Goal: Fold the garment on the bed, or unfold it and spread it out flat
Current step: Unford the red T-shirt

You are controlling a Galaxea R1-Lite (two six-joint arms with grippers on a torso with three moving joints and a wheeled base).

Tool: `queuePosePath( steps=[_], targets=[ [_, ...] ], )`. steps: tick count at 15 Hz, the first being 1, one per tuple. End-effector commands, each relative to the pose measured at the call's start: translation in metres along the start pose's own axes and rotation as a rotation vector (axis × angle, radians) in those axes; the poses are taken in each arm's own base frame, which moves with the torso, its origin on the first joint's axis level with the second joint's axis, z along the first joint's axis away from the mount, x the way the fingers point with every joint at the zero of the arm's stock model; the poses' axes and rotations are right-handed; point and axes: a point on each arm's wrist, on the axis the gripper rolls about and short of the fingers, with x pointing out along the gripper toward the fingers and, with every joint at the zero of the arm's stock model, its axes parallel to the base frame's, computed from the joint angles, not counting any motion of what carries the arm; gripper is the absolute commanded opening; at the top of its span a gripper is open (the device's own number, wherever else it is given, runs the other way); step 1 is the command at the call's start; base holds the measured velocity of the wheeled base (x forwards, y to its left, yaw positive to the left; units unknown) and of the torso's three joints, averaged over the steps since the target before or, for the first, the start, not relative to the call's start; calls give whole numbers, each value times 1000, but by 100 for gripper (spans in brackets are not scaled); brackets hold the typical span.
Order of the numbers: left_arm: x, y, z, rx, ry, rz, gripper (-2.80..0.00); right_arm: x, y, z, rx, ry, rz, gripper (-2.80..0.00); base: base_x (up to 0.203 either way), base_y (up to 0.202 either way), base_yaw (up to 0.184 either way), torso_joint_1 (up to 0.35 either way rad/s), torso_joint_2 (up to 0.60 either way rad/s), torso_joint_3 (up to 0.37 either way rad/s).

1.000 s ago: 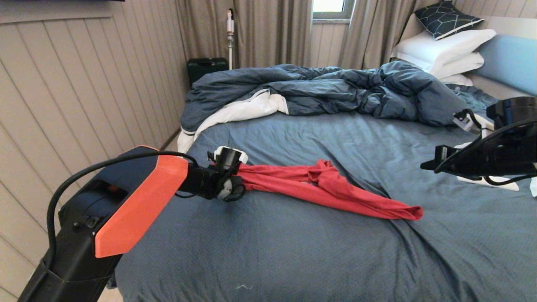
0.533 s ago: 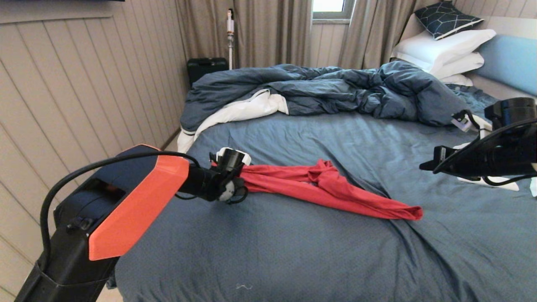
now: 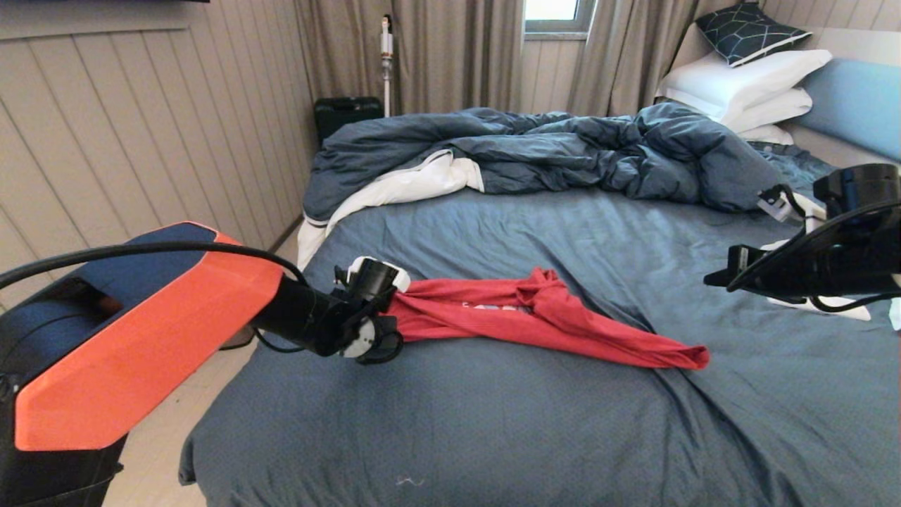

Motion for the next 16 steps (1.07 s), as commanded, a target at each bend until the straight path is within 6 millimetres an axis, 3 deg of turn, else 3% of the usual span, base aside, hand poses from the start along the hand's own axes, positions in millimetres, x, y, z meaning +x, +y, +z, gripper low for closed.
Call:
queuePosePath(
  steps=[1,7,9,13,14,16],
  targets=[
    [-16,8,-11,12,6,-1,-280,0,0,0,1,2,2,-280,0,0,0,0,0,0],
    [-57,31,-59,66,34,-25,-280,1,0,-1,0,5,3,-280,0,0,0,0,0,0],
    [-68,34,-64,65,14,-42,-280,2,1,-2,0,9,4,-280,0,0,0,0,0,0],
    [-64,30,-63,52,-18,-61,-280,2,1,-2,-2,9,6,-280,0,0,0,0,0,0],
    [-66,28,-65,57,-17,-67,0,2,1,-2,-2,9,6,-280,0,0,0,0,0,0],
    [-70,28,-63,55,-27,-75,0,3,1,-2,-1,13,7,-280,0,0,0,0,0,0]
  ],
)
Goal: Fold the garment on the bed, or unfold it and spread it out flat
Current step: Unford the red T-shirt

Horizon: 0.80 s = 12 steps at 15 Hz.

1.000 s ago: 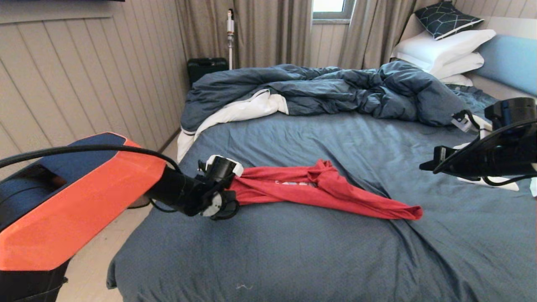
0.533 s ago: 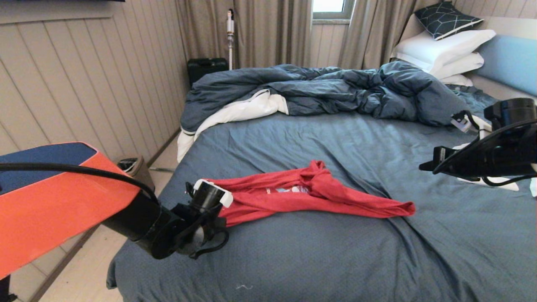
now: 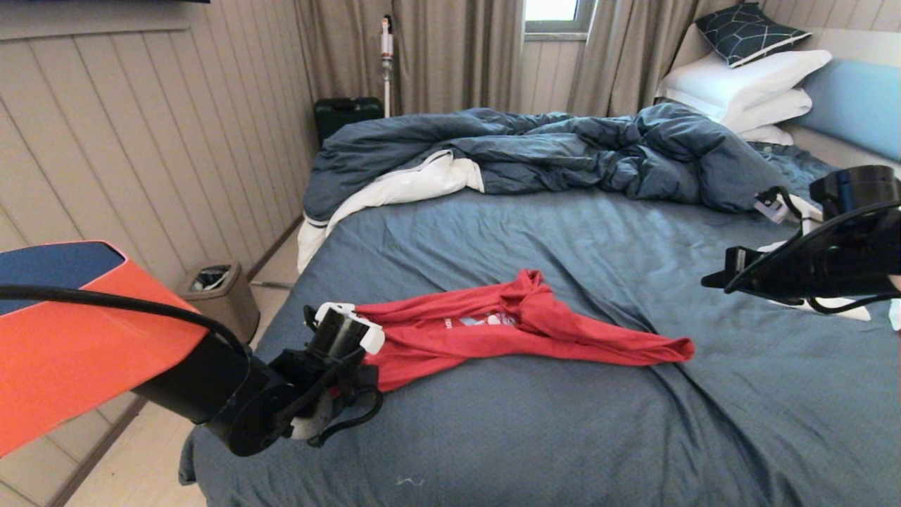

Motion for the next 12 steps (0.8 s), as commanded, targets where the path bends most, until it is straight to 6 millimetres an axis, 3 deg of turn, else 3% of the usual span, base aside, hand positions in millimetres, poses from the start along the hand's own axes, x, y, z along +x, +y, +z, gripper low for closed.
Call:
queuePosePath(
  steps=[1,4,6,10,12],
  targets=[
    [-5,0,3,-6,-15,-6,0,1,0,0,1,3,2,-280,0,0,0,0,0,0],
    [-25,3,21,-35,-82,-34,0,0,0,0,-1,2,3,-280,0,0,0,0,0,0],
    [-26,-5,41,-46,-132,-52,0,2,1,-1,-2,6,5,-280,0,0,0,0,0,0],
    [14,-30,55,-69,-105,19,0,2,1,-1,-3,7,6,-280,0,0,0,0,0,0],
    [40,-41,53,-101,-63,56,0,2,1,-1,-3,6,7,-280,0,0,0,0,0,0]
  ],
)
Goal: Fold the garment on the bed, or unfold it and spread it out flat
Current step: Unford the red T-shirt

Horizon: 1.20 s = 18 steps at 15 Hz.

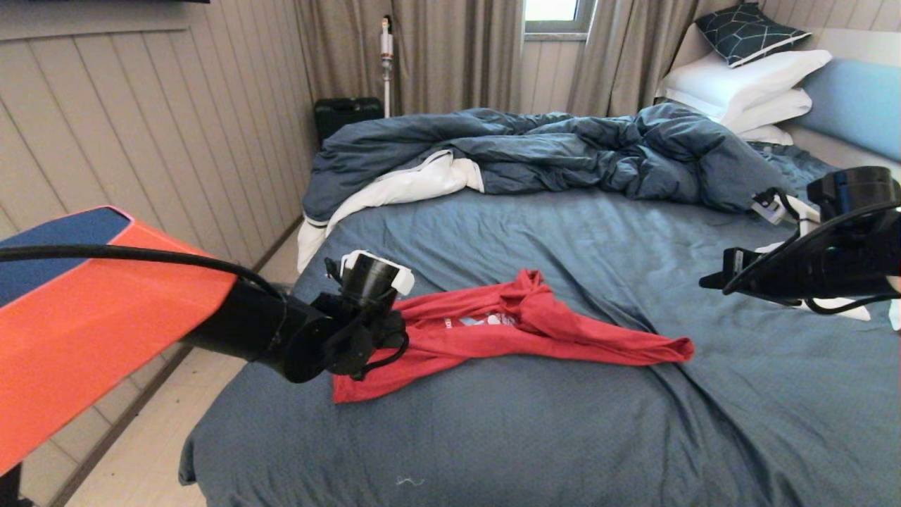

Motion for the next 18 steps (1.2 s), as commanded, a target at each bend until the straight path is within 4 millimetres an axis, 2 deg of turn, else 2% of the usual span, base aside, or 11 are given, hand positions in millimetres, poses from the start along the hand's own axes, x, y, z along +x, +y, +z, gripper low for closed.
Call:
queuePosePath(
  steps=[1,2,3,4,8,15,18],
  targets=[
    [35,-12,-16,-15,51,40,0,1,0,0,1,3,2,-280,0,0,0,0,0,0],
    [43,-14,-20,-29,77,60,0,0,0,0,1,2,2,-280,0,0,0,0,0,0],
    [48,-13,-23,-51,103,82,-105,0,0,0,2,2,1,-280,0,0,0,0,0,0],
    [48,-13,-24,-60,112,90,-280,1,-1,-1,2,3,1,-280,0,0,0,0,0,0],
    [49,-16,-15,-84,84,76,-280,1,0,-1,-1,5,2,-280,0,0,0,0,0,0],
    [66,-24,-1,-104,49,68,-280,4,-1,-3,0,13,1,-280,0,0,0,0,0,0],
    [53,-18,6,-105,44,86,-280,5,-2,-3,2,17,-1,-280,0,0,0,0,0,0]
  ],
)
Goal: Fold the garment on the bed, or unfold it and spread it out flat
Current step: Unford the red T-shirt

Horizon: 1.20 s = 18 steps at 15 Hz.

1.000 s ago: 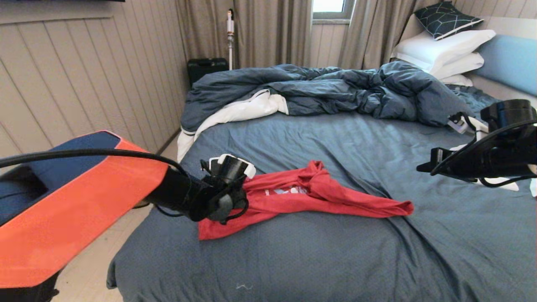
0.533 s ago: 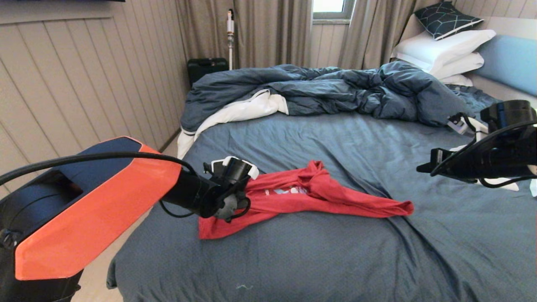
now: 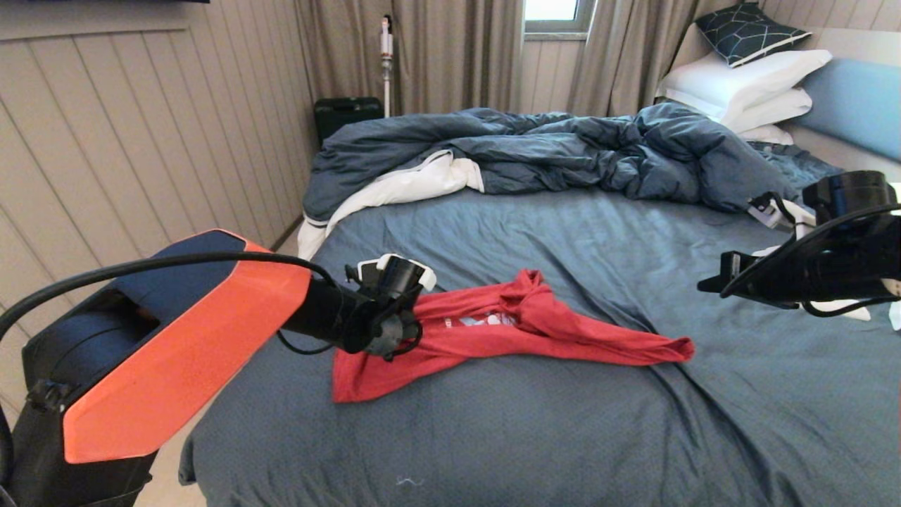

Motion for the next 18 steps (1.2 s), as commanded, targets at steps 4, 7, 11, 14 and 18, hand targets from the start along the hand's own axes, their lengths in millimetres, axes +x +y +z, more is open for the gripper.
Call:
queuePosePath(
  steps=[4,7,11,14,18],
  targets=[
    [-48,31,-4,31,26,34,-280,1,0,-1,2,4,2,-280,0,0,0,0,0,0],
    [-100,50,-9,64,19,9,-280,2,0,-2,2,9,3,-280,0,0,0,0,0,0],
    [-140,52,-35,157,55,-25,-280,1,0,-1,2,8,1,-280,0,0,0,0,0,0],
    [-173,44,-69,260,104,-82,-280,2,-1,-2,4,11,1,-280,0,0,0,0,0,0],
    [-220,36,-117,379,175,-120,-280,2,-2,-3,6,13,0,-280,0,0,0,0,0,0]
  ],
)
